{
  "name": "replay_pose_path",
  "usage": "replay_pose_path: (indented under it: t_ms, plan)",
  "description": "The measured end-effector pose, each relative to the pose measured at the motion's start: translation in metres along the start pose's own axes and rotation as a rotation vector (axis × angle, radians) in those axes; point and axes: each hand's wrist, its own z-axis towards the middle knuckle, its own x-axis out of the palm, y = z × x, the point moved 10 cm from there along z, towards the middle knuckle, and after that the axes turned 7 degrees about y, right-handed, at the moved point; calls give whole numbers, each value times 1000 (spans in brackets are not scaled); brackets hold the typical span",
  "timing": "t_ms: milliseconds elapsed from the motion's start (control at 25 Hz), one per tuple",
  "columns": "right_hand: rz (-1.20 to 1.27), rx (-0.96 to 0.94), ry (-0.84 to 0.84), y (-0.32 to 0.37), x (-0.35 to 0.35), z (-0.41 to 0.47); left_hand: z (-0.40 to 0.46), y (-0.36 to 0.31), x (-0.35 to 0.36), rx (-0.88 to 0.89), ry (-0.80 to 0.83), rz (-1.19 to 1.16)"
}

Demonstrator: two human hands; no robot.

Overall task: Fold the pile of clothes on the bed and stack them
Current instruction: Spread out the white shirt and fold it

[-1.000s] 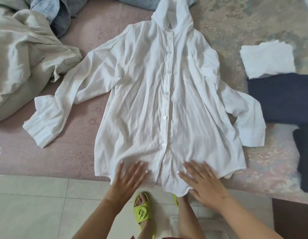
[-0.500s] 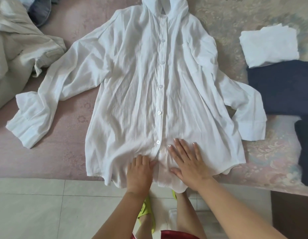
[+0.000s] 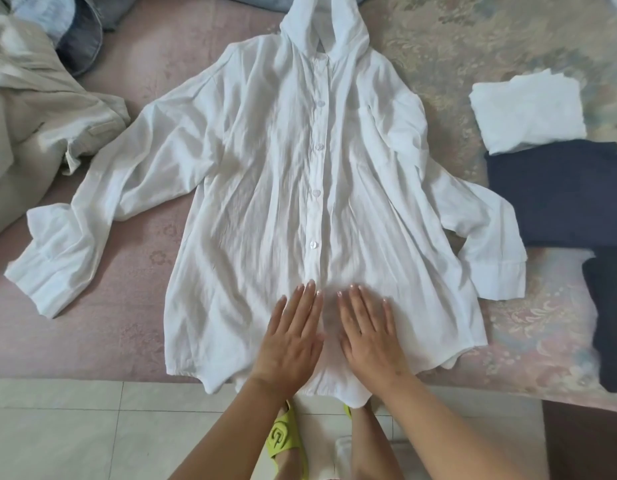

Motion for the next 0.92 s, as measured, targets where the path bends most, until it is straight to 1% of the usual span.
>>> replay_pose_path:
  t_ms: [80,120,200,240,320,400,480,520,560,600,640,680,720,760,840,880,920]
  plan:
    - [-24,76,91,-12,12,6,0,5,33,5,186,93]
    - [-10,86,131,-15,16,8,-2,6,42,-6,247,104]
    - [46,66,130,-19,5,10,-6,1,42,-41,325,122]
    - [65,62,77,-25,-11,13,-2,-3,30,-43,301,136]
    - [107,130,-45,-57,-51,27,24,-9,4,-42,232,150]
    - [91,305,-160,-114,-86,41,68,-20,-14,-11,211,156]
    - [61,520,-205,-181,-116,45,107,-40,-15,48,210,117]
    - [53,574,-179,-210,-127,52,130,-50,-17,56,227,130]
    - [57,610,-88,-234,-130,61,153,-58,-18,47,259,112]
    - [47,627,73,-250,-124,68,173,-67,-19,39,259,69]
    - [37,620,204,-262,-118,75,188,-80,-23,41,221,61]
    - [70,606,261,-270,-113,79,192,-91,-21,37,235,47]
    - [109,552,290,-271,-109,84,193,-103,-22,36,228,22]
    - [283,516,247,-273,-112,88,198,-118,-26,39,198,11]
    - [819,532,129,-284,-127,92,208,-143,-31,58,180,-25]
    - [983,534,67,-291,-139,99,212,-154,-31,77,176,-20]
    - [1032,532,-10,-301,-153,110,215,-161,-30,82,181,-27]
